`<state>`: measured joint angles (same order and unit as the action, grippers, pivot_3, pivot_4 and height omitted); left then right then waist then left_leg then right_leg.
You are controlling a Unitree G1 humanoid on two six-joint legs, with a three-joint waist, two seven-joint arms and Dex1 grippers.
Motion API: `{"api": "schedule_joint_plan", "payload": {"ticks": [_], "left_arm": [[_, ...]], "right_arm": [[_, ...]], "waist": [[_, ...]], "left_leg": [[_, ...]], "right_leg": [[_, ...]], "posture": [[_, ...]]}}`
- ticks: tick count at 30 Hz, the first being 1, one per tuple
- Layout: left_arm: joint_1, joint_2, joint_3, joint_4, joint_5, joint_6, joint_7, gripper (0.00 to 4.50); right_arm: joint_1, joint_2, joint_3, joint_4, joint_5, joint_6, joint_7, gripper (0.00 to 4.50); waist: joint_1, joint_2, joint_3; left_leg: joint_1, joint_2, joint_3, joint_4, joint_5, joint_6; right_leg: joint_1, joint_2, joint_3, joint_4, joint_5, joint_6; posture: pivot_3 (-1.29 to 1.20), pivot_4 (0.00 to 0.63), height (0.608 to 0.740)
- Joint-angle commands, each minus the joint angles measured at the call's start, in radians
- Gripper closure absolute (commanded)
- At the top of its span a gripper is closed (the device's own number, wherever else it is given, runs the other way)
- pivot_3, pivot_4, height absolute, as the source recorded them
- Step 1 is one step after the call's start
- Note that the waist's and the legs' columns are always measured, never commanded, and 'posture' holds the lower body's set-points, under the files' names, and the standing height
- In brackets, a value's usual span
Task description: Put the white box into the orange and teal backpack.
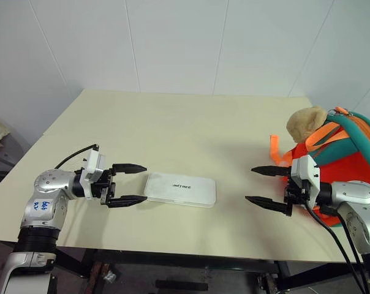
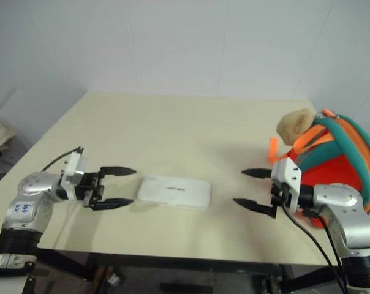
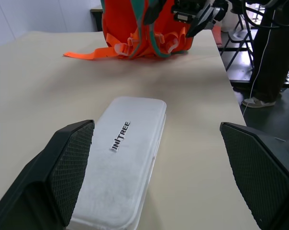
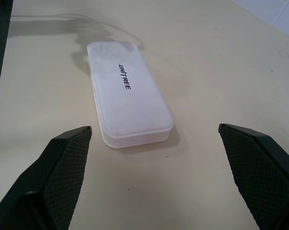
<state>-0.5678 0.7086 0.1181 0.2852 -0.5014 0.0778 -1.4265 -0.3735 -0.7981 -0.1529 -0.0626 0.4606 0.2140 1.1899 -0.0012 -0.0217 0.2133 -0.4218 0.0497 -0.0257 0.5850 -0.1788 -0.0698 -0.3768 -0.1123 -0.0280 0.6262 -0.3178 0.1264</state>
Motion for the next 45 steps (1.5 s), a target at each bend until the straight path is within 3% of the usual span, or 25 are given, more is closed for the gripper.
{"api": "schedule_joint_plan", "payload": {"ticks": [1,11,12,15,25,27,33,45], "left_arm": [[0.013,0.017,0.029,-0.043,-0.006,-0.003,0.014,0.0],[0.062,0.063,0.084,-0.023,-0.002,0.016,0.075,0.0],[0.071,0.071,0.09,-0.015,0.0,0.002,0.068,0.19],[0.115,0.109,0.099,0.036,0.018,-0.039,0.022,0.82],[0.068,0.084,0.073,0.23,0.116,-0.169,0.091,4.08],[0.041,0.07,0.059,0.278,0.154,-0.202,0.126,4.47],[-0.029,0.019,0.016,0.381,0.246,-0.245,0.23,4.47],[-0.035,-0.089,-0.013,0.353,0.247,-0.219,0.284,4.47]], "right_arm": [[-0.015,0.001,-0.003,-0.001,0.005,-0.023,0.008,0.02],[-0.09,0.056,0.082,0.023,-0.02,-0.008,-0.009,0.02],[-0.095,0.067,0.096,0.022,-0.032,-0.006,-0.023,0.19],[-0.108,0.089,0.144,0.041,-0.1,-0.015,-0.069,0.84],[-0.142,0.144,0.233,0.178,-0.248,-0.034,-0.167,4.4],[-0.151,0.158,0.241,0.203,-0.281,-0.031,-0.202,4.5],[-0.171,0.192,0.267,0.253,-0.333,-0.001,-0.254,4.5],[-0.135,0.233,0.274,0.131,-0.319,0.115,-0.269,4.5]], "waist": [[0.0,0.0,0.0],[-0.005,0.0,0.0],[-0.004,0.0,0.0],[-0.004,0.0,0.0],[0.0,-0.001,0.0],[0.001,-0.001,0.0],[-0.003,-0.001,0.0],[-0.001,-0.001,0.0]], "left_leg": [[0.0,0.0,0.0,0.0,0.0,0.0],[0.001,0.0,0.006,0.0,-0.001,0.002],[0.001,0.001,0.006,0.0,-0.001,0.001],[0.001,0.001,0.008,0.0,-0.002,0.002],[0.0,0.001,0.01,0.0,-0.002,0.002],[0.0,0.001,0.01,0.0,-0.002,0.002],[0.0,0.001,0.011,0.0,-0.002,0.002],[-0.001,0.001,0.012,0.002,-0.002,0.002]], "right_leg": [[0.0,0.0,0.0,0.0,0.0,0.0],[-0.003,0.0,0.007,0.0,0.001,0.002],[-0.003,0.0,0.007,0.0,0.001,0.002],[-0.004,0.0,0.008,0.0,0.001,0.002],[-0.007,0.0,0.01,0.0,0.001,0.002],[-0.007,0.0,0.01,0.001,0.001,0.003],[-0.008,0.0,0.011,0.002,0.002,0.004],[-0.008,0.001,0.012,0.002,0.003,0.006]], "posture": [[0.0,0.15,0.74],[0.0,0.15,0.74],[0.0,0.15,0.74],[0.0,0.15,0.74],[0.0,0.15,0.74],[0.0,0.15,0.74],[0.0,0.15,0.74],[0.0,0.15,0.74]]}}
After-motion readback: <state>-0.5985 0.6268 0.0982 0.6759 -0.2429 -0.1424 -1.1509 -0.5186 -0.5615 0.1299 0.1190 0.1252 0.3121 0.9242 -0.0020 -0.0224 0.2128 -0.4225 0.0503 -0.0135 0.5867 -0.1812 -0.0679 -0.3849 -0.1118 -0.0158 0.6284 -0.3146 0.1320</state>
